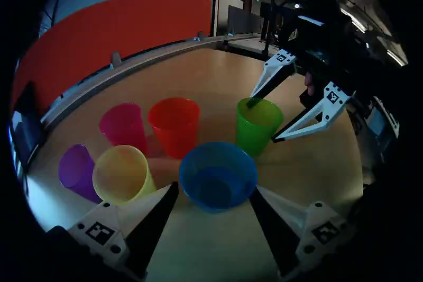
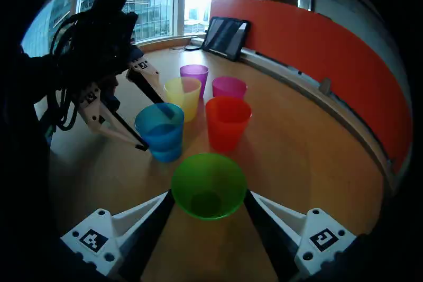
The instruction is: Pour water
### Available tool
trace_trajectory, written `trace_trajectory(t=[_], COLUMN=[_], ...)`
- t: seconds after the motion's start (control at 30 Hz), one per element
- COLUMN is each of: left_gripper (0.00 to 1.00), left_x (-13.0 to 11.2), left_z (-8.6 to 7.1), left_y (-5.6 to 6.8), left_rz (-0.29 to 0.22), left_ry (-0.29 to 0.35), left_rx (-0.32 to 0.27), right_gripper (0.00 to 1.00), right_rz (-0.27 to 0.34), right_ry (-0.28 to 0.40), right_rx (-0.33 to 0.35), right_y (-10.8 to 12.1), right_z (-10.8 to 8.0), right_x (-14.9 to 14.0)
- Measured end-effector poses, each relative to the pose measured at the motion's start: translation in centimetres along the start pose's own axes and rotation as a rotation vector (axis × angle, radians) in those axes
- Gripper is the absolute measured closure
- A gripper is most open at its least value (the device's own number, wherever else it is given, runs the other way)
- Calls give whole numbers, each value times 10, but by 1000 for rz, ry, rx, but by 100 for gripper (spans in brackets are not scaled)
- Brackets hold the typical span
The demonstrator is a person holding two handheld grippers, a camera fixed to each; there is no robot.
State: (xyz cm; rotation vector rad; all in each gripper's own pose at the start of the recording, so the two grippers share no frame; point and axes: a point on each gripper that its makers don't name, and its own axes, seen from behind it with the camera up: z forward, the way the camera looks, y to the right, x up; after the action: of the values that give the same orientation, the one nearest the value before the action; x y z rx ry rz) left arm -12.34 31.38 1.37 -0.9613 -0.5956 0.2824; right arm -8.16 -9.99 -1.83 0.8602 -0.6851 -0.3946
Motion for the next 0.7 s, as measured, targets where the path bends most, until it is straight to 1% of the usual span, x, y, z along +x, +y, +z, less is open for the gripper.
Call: trace_trajectory(t=[0.2,0.57,0.63,0.7], left_gripper=[4,4,5,8], left_x=[2,3,4,5], left_z=[5,9,9,9], left_y=[1,2,1,1], left_rz=[-4,-10,-10,-11], left_ry=[-1,3,6,9], left_rx=[-6,-7,-5,-3], right_gripper=[0,0,0,0], right_rz=[4,8,8,9], right_ry=[-5,-7,-7,-6], right_rx=[7,7,6,6], right_y=[0,1,1,1], right_z=[7,11,11,10], right_x=[-1,-5,-5,-4])
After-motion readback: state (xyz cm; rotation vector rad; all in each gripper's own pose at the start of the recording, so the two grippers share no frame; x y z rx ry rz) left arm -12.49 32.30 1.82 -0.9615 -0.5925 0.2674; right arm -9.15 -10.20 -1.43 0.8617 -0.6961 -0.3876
